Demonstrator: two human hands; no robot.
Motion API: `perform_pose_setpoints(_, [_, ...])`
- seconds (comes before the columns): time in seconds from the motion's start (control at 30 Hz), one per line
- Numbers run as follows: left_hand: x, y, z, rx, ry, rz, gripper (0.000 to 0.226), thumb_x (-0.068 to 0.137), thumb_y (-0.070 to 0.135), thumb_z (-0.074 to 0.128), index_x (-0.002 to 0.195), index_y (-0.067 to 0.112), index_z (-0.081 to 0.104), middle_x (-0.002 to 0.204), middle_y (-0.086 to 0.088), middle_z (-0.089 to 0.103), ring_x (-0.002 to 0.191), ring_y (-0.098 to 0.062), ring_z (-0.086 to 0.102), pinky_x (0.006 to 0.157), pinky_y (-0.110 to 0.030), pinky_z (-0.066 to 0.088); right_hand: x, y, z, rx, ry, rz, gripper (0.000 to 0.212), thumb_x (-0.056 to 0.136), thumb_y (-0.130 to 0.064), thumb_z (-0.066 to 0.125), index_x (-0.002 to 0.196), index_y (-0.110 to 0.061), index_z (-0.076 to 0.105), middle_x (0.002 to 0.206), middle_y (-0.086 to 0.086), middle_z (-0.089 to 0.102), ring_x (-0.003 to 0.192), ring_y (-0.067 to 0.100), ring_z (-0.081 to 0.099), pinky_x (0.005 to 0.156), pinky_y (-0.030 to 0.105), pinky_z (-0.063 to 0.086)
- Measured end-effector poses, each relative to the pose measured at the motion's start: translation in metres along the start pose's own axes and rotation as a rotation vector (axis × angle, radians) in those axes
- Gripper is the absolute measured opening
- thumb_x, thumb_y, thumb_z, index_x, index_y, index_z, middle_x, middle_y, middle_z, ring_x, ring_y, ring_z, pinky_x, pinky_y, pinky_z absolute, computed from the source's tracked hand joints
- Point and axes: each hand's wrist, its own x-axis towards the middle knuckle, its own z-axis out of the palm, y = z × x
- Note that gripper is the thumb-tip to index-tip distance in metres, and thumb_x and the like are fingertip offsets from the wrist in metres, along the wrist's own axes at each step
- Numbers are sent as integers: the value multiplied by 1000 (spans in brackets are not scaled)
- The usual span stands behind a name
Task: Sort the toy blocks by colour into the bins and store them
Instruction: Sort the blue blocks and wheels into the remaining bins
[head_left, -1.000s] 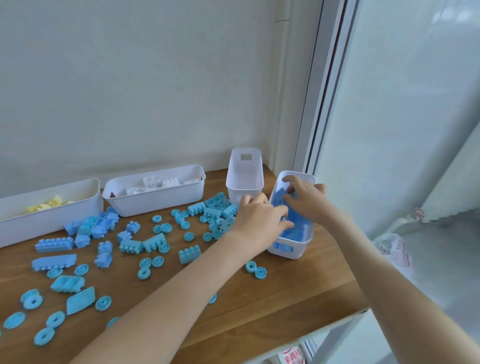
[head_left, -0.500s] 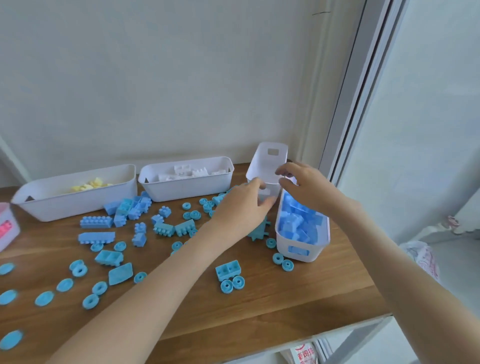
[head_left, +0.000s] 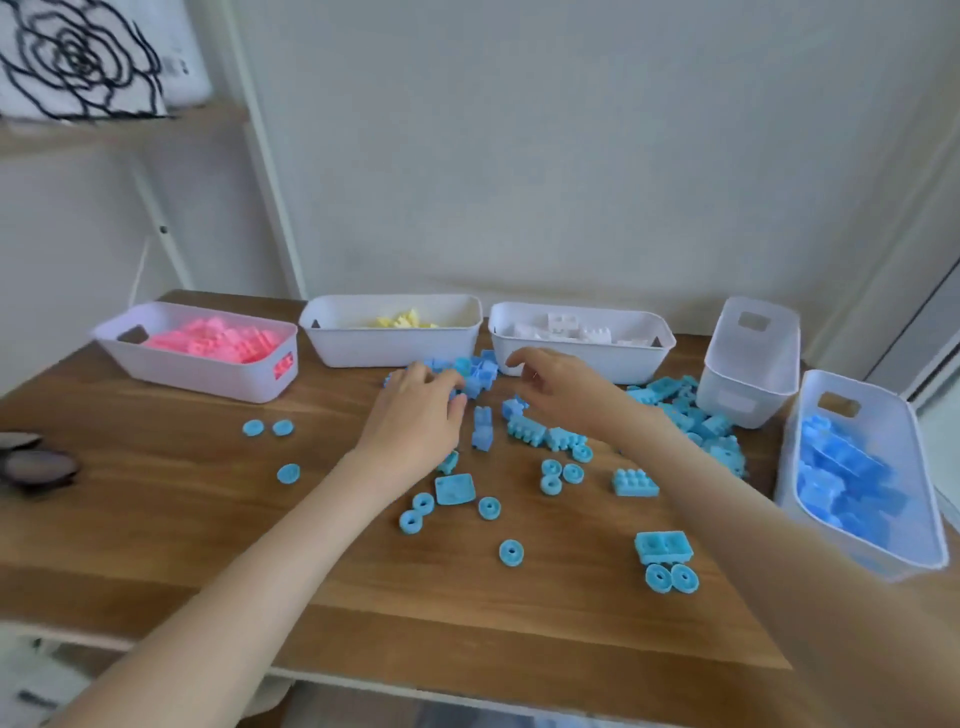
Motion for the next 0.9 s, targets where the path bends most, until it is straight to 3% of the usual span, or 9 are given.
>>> perform_pose_setpoints(0.17, [0, -63, -6, -50, -46, -93, 32, 101, 24, 39, 130, 27, 52, 122, -2, 48, 120, -18, 41, 94, -30, 39, 41, -11, 36, -207, -173, 87, 44, 96, -32, 43, 137, -17, 36, 134, 9, 46, 118, 29, 47, 98, 41, 35])
perform_pose_setpoints(0.33, [2, -86, -1, -46, -126, -27, 42, 98, 28, 47, 140, 33, 42, 136, 4, 42, 128, -14, 34, 100, -30, 37, 52, -8, 46, -348, -212, 122, 35, 100, -33, 32, 130, -19, 43, 129, 7, 48, 116, 26, 46, 99, 44, 32])
perform_pose_setpoints(0.47, [19, -87, -4, -16, -221, 45, 73, 92, 30, 58, 149, 35, 12, 152, 1, 22, 140, -19, 20, 108, -39, 32, 45, -13, 38, -227, -260, 32, 36, 97, -40, 41, 126, -19, 47, 121, 3, 52, 104, 19, 52, 94, 35, 42])
perform_pose_setpoints(0.53, [31, -87, -4, -10, -286, 75, 81, 90, 30, 62, 149, 35, 7, 154, 0, 17, 141, -21, 18, 110, -42, 30, 41, -19, 37, -192, -290, -10, 38, 95, -44, 45, 124, -20, 48, 115, 0, 53, 97, 14, 53, 89, 31, 46])
perform_pose_setpoints(0.7, [49, -81, 0, 44, -342, 147, 67, 90, 31, 60, 146, 32, 23, 144, -1, 31, 133, -20, 30, 105, -37, 38, 42, -19, 39, -154, -301, 1, 28, 98, -35, 43, 120, -19, 50, 115, -1, 57, 91, 9, 50, 85, 26, 45])
perform_pose_setpoints(0.83, [50, -82, 1, 38, -338, 142, 44, 89, 36, 61, 130, 35, 43, 113, 2, 36, 114, -16, 39, 90, -30, 41, 40, -15, 38, -128, -305, 6, 26, 99, -30, 40, 120, -21, 51, 110, -3, 55, 92, 9, 50, 85, 25, 44])
perform_pose_setpoints(0.9, [49, -86, 2, 1, -350, 118, 40, 87, 39, 62, 124, 35, 46, 108, 5, 34, 106, -13, 42, 83, -26, 41, 39, -17, 38, -131, -336, -26, 24, 97, -34, 44, 117, -24, 53, 103, -7, 53, 91, 8, 50, 82, 23, 42])
